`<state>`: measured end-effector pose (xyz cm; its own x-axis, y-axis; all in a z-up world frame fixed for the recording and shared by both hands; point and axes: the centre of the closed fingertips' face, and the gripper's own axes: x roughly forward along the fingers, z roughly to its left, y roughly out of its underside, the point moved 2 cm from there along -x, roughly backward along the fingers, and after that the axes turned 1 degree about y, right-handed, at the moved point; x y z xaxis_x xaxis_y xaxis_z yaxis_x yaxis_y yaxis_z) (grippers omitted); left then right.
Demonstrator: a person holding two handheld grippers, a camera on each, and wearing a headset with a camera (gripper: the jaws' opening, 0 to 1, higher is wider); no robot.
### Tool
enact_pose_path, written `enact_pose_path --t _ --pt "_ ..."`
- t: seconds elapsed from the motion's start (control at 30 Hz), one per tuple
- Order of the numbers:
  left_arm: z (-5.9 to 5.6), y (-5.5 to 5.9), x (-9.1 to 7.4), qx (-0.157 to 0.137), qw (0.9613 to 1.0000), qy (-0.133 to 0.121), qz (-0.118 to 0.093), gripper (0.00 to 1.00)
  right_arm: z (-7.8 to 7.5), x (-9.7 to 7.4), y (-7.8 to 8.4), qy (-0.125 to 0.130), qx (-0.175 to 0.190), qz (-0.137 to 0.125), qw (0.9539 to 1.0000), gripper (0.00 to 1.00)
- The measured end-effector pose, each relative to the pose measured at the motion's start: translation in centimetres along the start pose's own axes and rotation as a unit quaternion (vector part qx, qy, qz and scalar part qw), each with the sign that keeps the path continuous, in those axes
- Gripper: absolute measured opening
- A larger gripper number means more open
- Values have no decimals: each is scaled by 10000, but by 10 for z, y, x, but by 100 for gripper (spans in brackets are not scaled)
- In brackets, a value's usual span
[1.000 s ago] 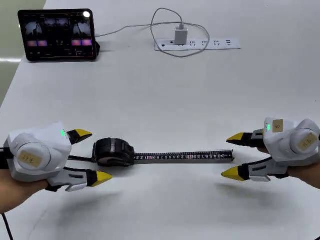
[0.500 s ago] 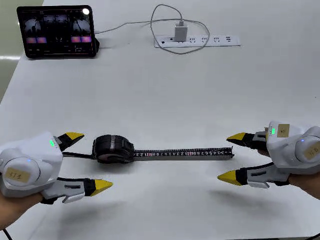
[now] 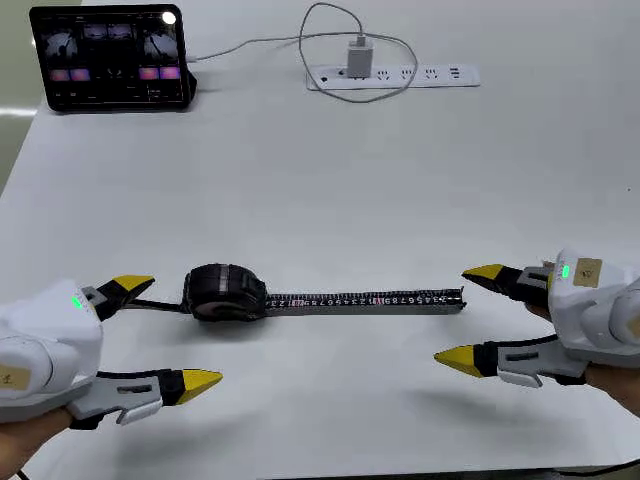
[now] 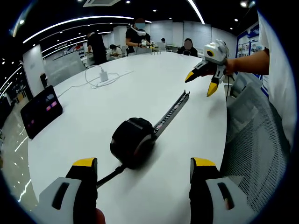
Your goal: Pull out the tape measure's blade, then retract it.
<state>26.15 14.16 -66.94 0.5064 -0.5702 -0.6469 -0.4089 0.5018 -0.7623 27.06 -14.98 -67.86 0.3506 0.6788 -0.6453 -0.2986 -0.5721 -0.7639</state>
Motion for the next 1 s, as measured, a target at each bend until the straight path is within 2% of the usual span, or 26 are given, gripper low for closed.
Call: enact_pose_path --t 0.47,0.73,1.0 --pt "-1 3 -15 -544 9978 -245 -304 80 9 -10 0 249 234 -224 9992 66" --pt "-8 3 -23 -758 9956 -321 -443 81 15 -19 5 361 429 -290 9980 71" --pt "-15 7 -27 -935 9935 -404 -508 88 20 -22 9 416 563 -333 9970 76"
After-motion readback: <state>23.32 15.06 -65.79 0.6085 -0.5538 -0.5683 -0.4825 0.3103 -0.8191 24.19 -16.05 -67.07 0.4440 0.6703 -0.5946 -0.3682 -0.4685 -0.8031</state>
